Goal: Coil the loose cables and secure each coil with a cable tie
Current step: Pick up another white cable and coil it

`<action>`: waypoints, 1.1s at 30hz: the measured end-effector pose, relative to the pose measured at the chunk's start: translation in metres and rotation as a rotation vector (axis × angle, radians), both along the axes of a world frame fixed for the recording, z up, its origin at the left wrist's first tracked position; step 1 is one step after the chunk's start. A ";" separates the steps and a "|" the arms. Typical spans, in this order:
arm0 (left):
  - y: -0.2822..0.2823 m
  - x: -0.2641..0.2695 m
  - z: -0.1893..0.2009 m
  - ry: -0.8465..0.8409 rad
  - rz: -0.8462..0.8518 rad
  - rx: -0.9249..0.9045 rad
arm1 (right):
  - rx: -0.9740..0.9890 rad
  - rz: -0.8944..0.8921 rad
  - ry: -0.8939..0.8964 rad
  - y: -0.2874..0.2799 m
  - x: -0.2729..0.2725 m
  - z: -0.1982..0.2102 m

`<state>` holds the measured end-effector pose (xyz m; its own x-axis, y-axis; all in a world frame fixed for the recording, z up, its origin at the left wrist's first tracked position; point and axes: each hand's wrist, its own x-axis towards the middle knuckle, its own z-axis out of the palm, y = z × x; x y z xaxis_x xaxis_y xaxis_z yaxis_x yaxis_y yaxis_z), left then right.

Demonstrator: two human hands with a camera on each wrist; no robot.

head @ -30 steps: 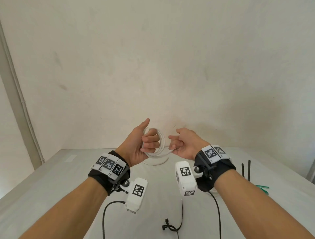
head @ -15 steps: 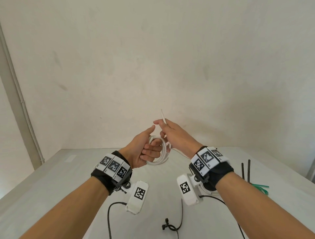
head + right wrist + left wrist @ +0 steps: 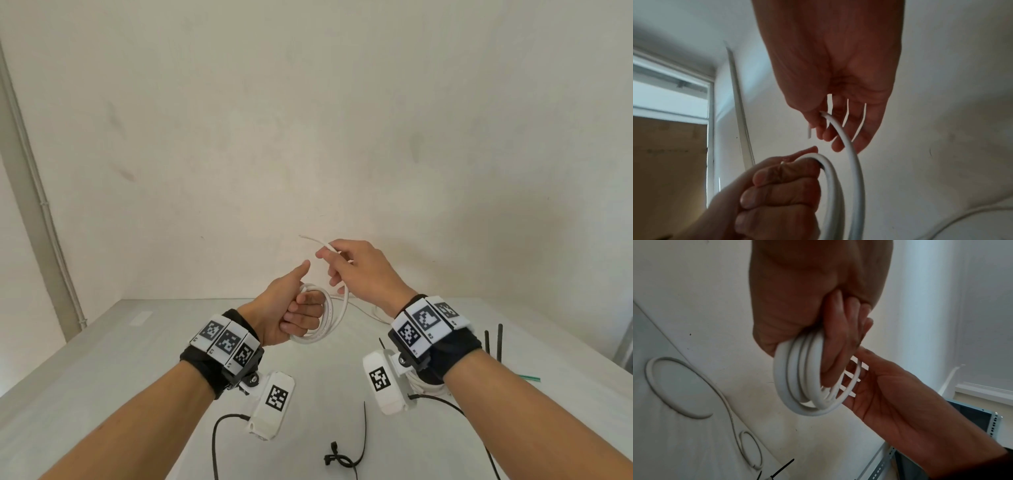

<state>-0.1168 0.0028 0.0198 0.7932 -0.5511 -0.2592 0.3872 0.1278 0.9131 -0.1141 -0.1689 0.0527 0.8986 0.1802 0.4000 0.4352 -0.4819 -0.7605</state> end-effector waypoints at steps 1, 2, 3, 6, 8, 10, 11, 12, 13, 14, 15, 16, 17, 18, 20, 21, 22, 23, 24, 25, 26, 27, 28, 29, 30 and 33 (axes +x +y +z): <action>-0.001 -0.001 0.001 -0.011 -0.003 0.006 | 0.060 0.051 0.067 0.001 -0.002 0.000; -0.003 -0.002 0.002 -0.027 -0.009 0.014 | 0.130 0.110 0.152 0.003 -0.006 0.000; -0.004 -0.004 0.003 -0.047 -0.020 0.021 | 0.203 0.175 0.233 0.005 -0.009 -0.001; -0.011 -0.011 0.007 -0.108 -0.073 0.040 | 0.321 0.236 0.341 0.011 -0.012 -0.010; -0.015 -0.015 0.010 -0.148 -0.058 0.094 | 0.325 0.203 0.332 0.015 -0.008 -0.018; -0.020 -0.018 0.013 -0.198 -0.003 0.196 | 0.304 0.170 0.323 0.020 -0.005 -0.023; -0.023 -0.020 0.015 -0.225 0.033 0.250 | 0.300 0.148 0.323 0.021 -0.004 -0.024; -0.025 -0.021 0.017 -0.253 0.075 0.296 | 0.296 0.121 0.319 0.023 -0.003 -0.024; -0.028 -0.022 0.018 -0.281 0.123 0.333 | 0.283 0.093 0.301 0.025 -0.003 -0.024; -0.030 -0.022 0.020 -0.303 0.175 0.356 | 0.255 0.061 0.263 0.027 -0.001 -0.024; -0.032 -0.022 0.020 -0.318 0.224 0.361 | 0.215 0.024 0.220 0.028 0.000 -0.024; -0.034 -0.022 0.021 -0.333 0.269 0.356 | 0.187 -0.009 0.182 0.028 0.000 -0.024; -0.036 -0.022 0.022 -0.352 0.314 0.352 | 0.183 -0.042 0.161 0.028 0.001 -0.024; -0.037 -0.022 0.022 -0.367 0.364 0.347 | 0.205 -0.066 0.159 0.027 0.000 -0.023; -0.036 -0.020 0.020 -0.358 0.454 0.329 | 0.292 -0.080 0.205 0.024 0.000 -0.022; -0.035 -0.019 0.019 -0.342 0.479 0.316 | 0.345 -0.073 0.241 0.022 -0.002 -0.021; -0.035 -0.018 0.017 -0.332 0.489 0.310 | 0.398 -0.061 0.285 0.021 -0.003 -0.020; -0.035 -0.016 0.016 -0.330 0.489 0.312 | 0.456 -0.044 0.335 0.021 -0.005 -0.019; -0.036 -0.015 0.015 -0.332 0.481 0.313 | 0.509 -0.023 0.386 0.021 -0.005 -0.018; -0.036 -0.014 0.016 -0.329 0.470 0.307 | 0.545 -0.006 0.429 0.021 -0.005 -0.019; -0.036 -0.013 0.016 -0.315 0.453 0.296 | 0.556 -0.003 0.454 0.021 -0.005 -0.020; -0.035 -0.013 0.018 -0.299 0.430 0.284 | 0.551 -0.010 0.462 0.022 -0.006 -0.020; -0.034 -0.013 0.019 -0.289 0.404 0.275 | 0.540 -0.020 0.461 0.023 -0.007 -0.021; -0.032 -0.012 0.019 -0.285 0.377 0.269 | 0.539 -0.034 0.461 0.023 -0.008 -0.021; -0.031 -0.012 0.019 -0.287 0.353 0.267 | 0.546 -0.051 0.457 0.023 -0.008 -0.021; -0.029 -0.015 0.017 -0.314 0.301 0.229 | 0.547 -0.133 0.403 0.019 -0.005 -0.022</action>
